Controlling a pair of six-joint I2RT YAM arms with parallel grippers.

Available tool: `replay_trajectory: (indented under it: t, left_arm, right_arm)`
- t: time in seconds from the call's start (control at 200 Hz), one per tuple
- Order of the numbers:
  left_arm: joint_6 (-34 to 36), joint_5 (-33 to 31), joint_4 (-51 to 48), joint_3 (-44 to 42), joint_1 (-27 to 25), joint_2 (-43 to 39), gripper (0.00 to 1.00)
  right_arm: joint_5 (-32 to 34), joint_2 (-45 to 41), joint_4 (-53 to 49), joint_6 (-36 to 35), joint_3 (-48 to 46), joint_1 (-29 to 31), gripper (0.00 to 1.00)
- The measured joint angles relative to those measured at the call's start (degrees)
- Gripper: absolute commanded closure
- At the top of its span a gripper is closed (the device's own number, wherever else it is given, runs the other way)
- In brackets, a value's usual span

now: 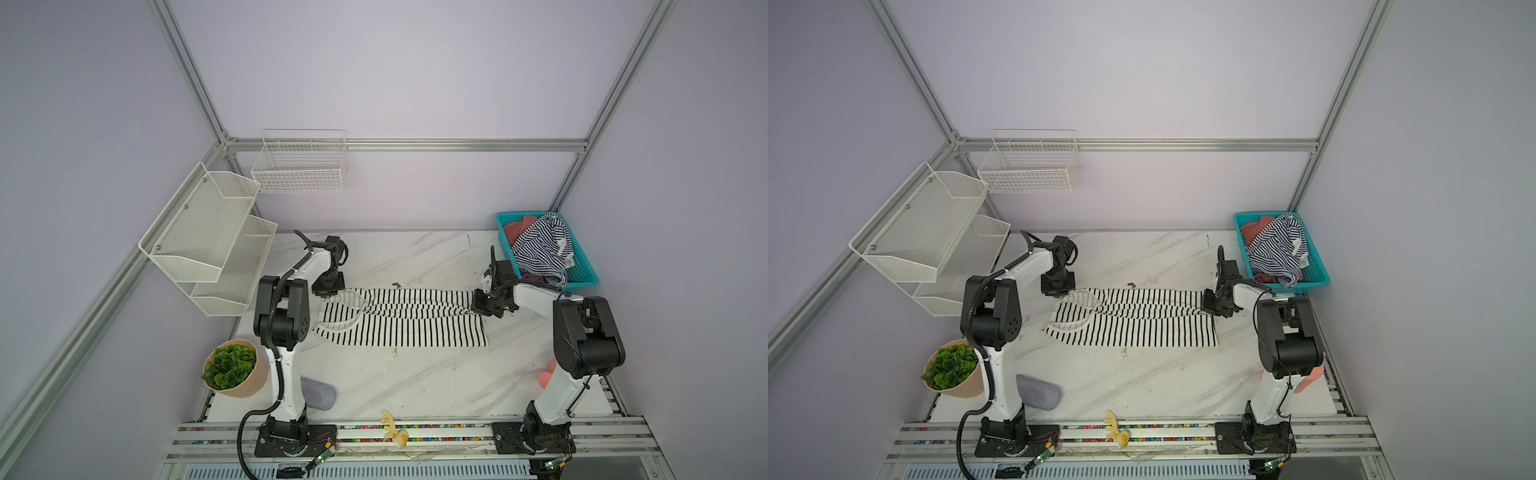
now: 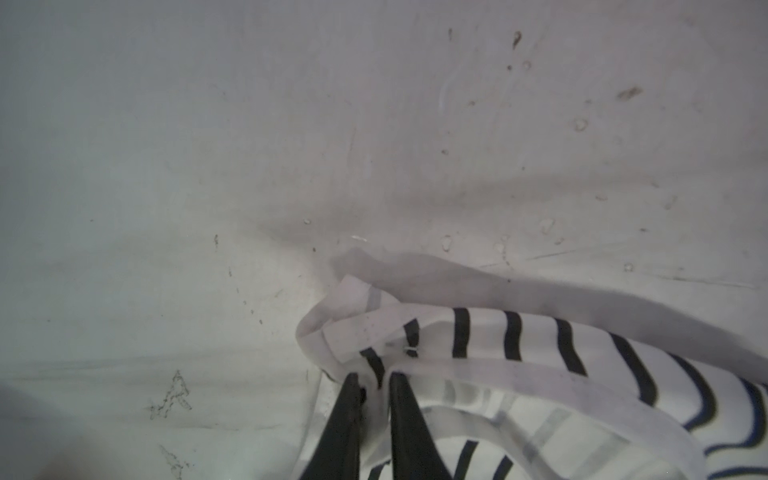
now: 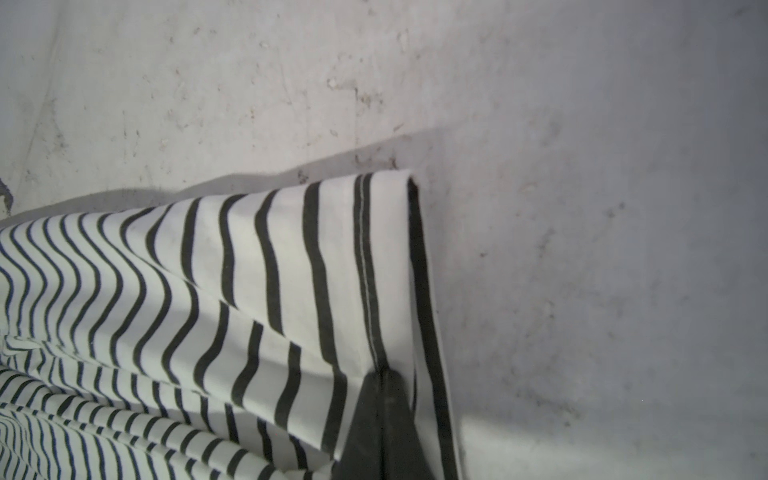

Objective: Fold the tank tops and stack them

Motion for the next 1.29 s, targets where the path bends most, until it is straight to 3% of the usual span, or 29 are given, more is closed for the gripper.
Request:
replay_trajectory:
  t: [0.315,0.78,0.865,1.025,1.155,1.295]
  left_arm:
    - [-0.5,0.0,3.45,-1.2,3.5,-0.24,0.84]
    - [-0.98,0.31,4.57,-2.73,4.94,-0.76,0.74]
    - [-1.84,1.31,4.55,-2.78,5.03,-2.45,0.71]
    - [-2.75,4.04,4.83,-2.75,4.68,-10.16,0.65]
    - [-2.91,7.28,5.9,-2.73,2.99,-16.57,0.63]
    - [-3.34,10.69,6.93,-2.73,-1.03,-18.71,0.62]
  right_arm:
    - [-0.37,0.52,1.2,0.04,0.0,0.0,1.0]
    - [-0.15,0.72,2.4,0.48,0.0,0.0,1.0]
    - [0.02,0.52,2.25,0.55,0.0,0.0,0.79]
    - [0.15,-1.29,-0.04,0.92,0.46,-0.02,0.61]
    - [0.85,-2.86,-2.73,1.16,3.32,-0.02,0.54]
    - [1.16,-4.87,-3.39,1.29,6.75,-0.02,0.53]
